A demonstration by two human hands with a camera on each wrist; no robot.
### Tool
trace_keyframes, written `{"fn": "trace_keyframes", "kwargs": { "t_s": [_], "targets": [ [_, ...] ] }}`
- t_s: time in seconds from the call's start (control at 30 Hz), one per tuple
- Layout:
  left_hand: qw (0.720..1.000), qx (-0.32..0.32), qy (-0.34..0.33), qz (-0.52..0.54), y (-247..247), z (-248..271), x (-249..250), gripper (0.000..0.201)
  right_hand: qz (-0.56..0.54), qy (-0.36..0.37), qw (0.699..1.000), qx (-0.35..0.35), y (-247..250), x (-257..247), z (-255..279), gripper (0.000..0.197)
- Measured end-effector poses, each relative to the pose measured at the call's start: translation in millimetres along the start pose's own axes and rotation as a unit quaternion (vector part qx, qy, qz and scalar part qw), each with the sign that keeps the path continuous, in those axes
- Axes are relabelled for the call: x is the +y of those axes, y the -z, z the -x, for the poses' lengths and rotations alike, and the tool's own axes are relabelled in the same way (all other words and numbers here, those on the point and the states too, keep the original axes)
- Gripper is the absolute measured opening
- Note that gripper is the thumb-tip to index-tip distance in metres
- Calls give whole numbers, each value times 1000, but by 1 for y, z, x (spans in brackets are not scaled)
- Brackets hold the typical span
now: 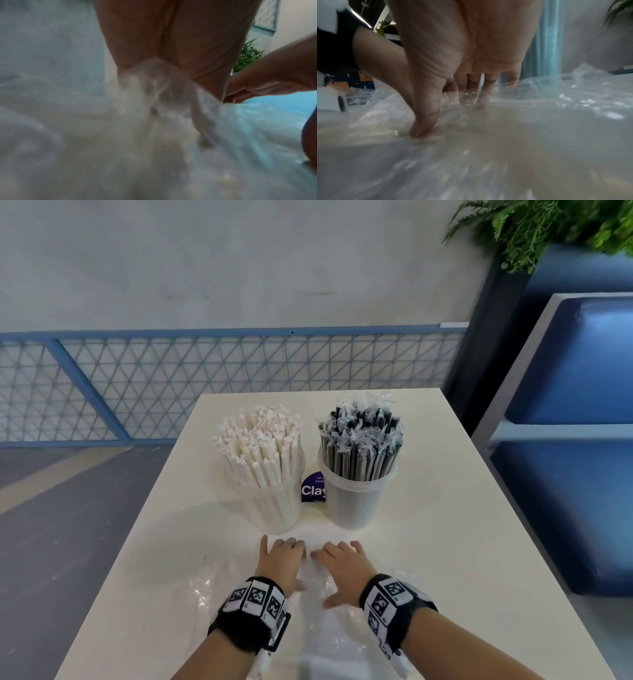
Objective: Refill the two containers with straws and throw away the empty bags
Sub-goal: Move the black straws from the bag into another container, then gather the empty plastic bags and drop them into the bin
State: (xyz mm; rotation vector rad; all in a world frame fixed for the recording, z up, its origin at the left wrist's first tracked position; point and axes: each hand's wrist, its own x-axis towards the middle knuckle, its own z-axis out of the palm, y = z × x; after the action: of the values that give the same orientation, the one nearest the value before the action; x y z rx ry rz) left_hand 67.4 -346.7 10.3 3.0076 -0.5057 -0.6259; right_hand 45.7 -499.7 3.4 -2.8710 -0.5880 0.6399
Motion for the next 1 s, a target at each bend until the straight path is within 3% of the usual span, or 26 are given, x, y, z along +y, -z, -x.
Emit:
{"fn": "trace_keyframes", "kwargs": {
  "t_s": [0.17,0.27,0.37,0.43,0.5,0.6,0.7,0.77,0.8,0.87,0.93,1.0],
  "targets": [
    [997,49,-51,19,2,16,2,20,-53,-1,997,-48,2,-10,3,39],
    [984,154,-46,72,13,32,0,25,-112,13,993,19,6,-6,12,23],
    [914,359,7,189,27,55,-13,61,-221,39,969,106,17,1,21,13],
    [854,439,69,272,39,74,-25,88,-270,57,949,156,27,0,24,18],
    [808,460,117,350,45,88,-35,110,-304,77,929,195,37,-8,24,17],
    [754,436,143,469,43,97,-43,137,-330,75,909,245,52,-27,19,15],
    [695,351,158,607,27,99,-46,131,-400,47,871,280,61,-46,13,17],
    [624,274,113,723,19,100,-49,124,-448,40,849,277,64,-58,11,26],
    [602,254,84,752,17,100,-51,117,-466,38,843,268,64,-63,10,29],
    [595,269,38,756,18,99,-56,81,-489,47,836,243,62,-69,10,28],
    [581,313,34,751,26,100,-59,43,-482,59,844,229,62,-72,11,25],
    [557,348,37,753,34,102,-60,28,-486,73,843,218,62,-74,12,37]
  ]
}}
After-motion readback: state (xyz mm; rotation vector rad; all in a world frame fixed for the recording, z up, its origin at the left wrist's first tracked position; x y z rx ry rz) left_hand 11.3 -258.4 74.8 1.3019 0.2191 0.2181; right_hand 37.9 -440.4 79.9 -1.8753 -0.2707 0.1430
